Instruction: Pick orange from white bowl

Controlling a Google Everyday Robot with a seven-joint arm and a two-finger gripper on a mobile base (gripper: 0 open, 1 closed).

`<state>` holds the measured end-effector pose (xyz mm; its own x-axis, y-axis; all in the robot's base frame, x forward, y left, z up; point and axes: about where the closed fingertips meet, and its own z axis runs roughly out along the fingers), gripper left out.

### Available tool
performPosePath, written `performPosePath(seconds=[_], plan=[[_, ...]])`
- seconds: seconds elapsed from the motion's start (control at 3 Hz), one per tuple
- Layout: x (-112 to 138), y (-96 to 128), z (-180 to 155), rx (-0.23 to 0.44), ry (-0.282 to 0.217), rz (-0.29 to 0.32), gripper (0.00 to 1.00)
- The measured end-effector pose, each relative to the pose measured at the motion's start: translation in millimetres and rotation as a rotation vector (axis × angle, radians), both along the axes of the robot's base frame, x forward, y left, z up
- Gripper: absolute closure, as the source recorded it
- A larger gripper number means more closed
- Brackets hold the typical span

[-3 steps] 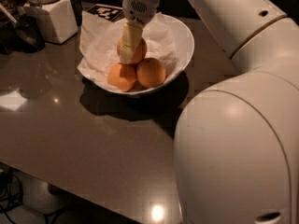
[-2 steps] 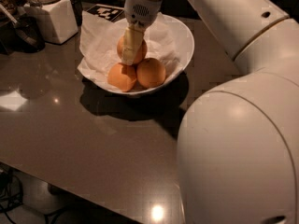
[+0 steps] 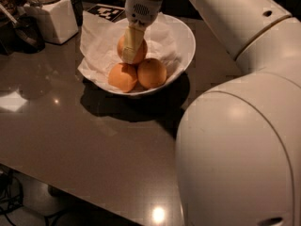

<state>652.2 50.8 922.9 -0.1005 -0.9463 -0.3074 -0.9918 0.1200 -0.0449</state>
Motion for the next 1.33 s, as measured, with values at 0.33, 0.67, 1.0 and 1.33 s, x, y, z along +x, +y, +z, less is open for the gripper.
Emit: performPosePath(seconds=[0.33,0.67,1.0,1.33], plan=[[-17,-10,19,0.086,-0.060,0.018,1.00],[-39,-23,35,0.222,-0.101,-0.002,1.00],[-38,-27,33,0.234,-0.103,-0.018,1.00],[-36,-27,33,0.250,-0.104,-0.015,1.00]])
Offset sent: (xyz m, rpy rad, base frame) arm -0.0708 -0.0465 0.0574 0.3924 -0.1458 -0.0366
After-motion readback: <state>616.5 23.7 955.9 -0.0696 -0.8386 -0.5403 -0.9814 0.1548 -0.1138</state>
